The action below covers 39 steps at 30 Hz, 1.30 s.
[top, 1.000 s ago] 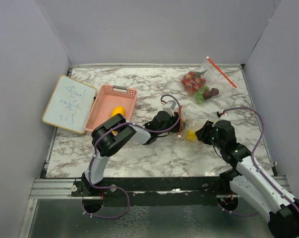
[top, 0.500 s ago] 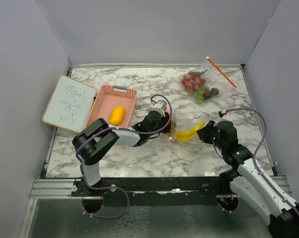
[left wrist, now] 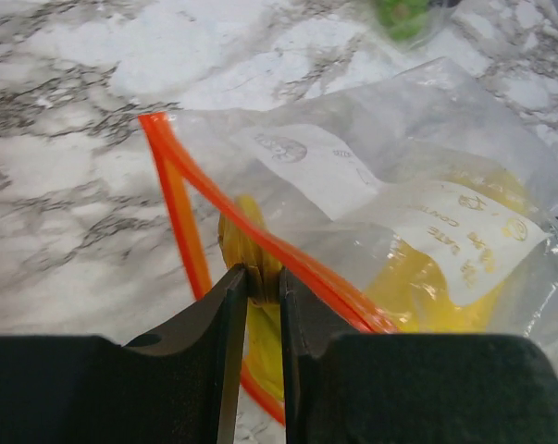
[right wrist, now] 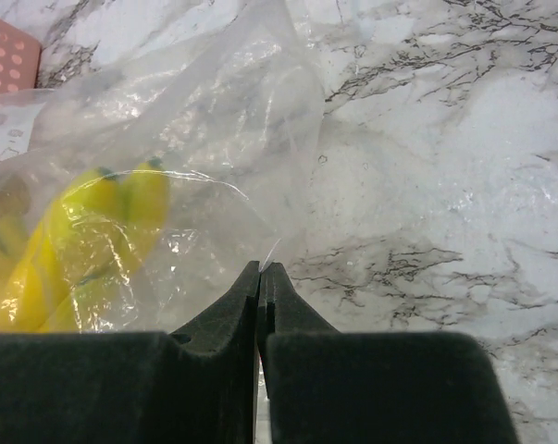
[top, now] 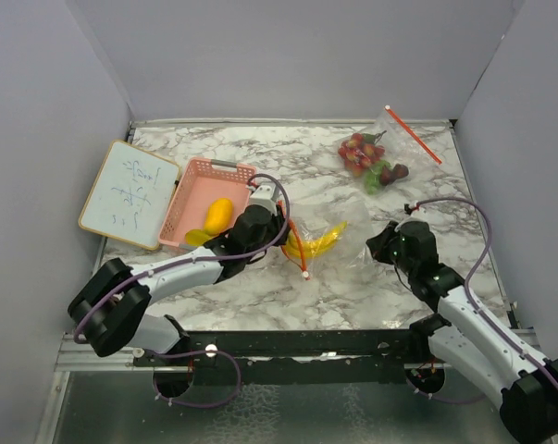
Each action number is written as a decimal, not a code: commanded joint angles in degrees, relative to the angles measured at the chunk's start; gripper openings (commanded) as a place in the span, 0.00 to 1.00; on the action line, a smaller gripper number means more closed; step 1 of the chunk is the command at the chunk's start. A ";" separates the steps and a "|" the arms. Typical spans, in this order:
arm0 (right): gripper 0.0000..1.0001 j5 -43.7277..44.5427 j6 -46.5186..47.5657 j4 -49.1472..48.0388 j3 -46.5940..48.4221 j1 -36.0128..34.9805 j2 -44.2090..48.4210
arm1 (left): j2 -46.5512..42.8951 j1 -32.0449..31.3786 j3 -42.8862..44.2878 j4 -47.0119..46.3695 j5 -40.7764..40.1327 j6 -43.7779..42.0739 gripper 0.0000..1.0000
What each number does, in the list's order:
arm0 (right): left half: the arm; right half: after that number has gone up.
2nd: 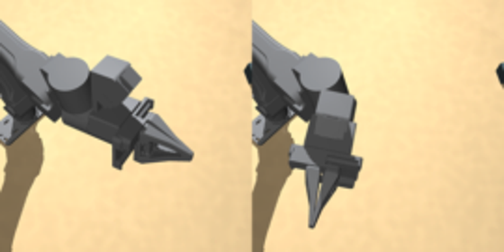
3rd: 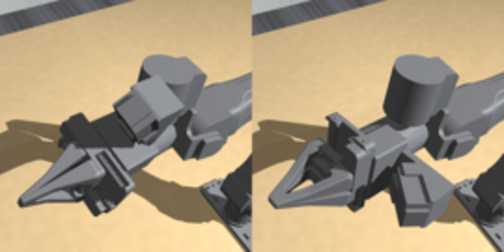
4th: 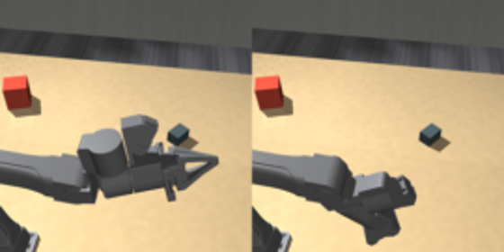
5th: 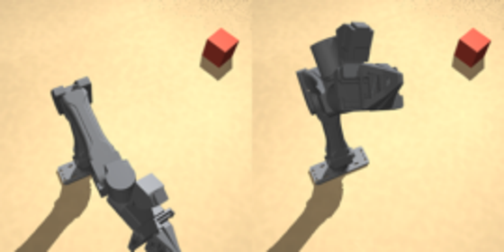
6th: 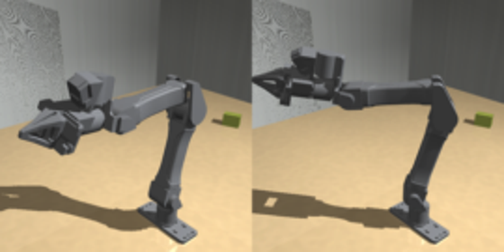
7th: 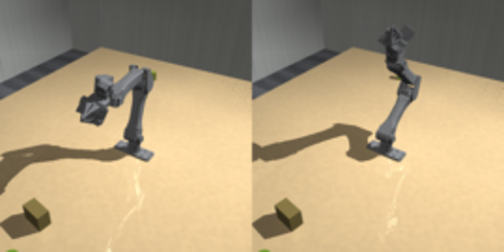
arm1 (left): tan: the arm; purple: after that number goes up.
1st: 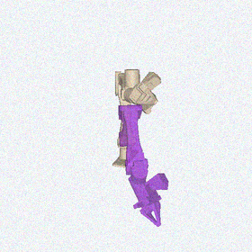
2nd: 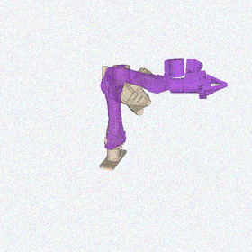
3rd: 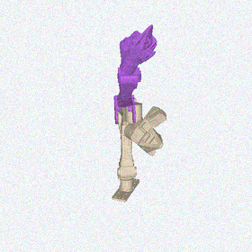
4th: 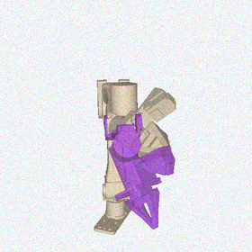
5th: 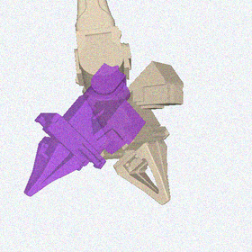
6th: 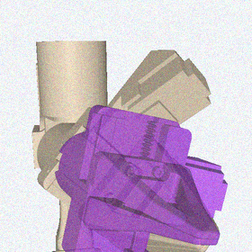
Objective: Open the zip-top bag and remove the fake food
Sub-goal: Pick up the fake fruit from the zipper food storage bag, then place the fake fruit in the bin.
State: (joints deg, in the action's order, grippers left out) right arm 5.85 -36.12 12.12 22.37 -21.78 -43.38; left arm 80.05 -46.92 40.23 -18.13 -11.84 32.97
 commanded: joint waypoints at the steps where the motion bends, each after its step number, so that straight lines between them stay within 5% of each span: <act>1: 0.02 4.09 1.40 -4.97 1.77 0.12 -3.31 | -6.87 2.13 -3.15 5.66 -3.06 -0.97 0.00; 12: 0.02 -5.36 3.83 -14.28 5.29 9.61 -18.45 | -21.14 5.26 -5.16 18.55 -7.54 -0.50 0.00; 18: 0.02 -11.45 5.95 -15.31 6.61 17.77 -21.43 | -19.67 7.97 0.65 29.33 -15.23 0.31 0.00; 39: 0.02 -14.25 5.32 -19.39 -0.47 19.76 -20.64 | -8.33 34.56 6.62 22.62 -13.95 -2.21 0.00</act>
State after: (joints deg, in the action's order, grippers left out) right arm -6.96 -31.20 -4.43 22.06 -2.24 -64.03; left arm 70.43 -15.53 45.25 6.92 -26.22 31.18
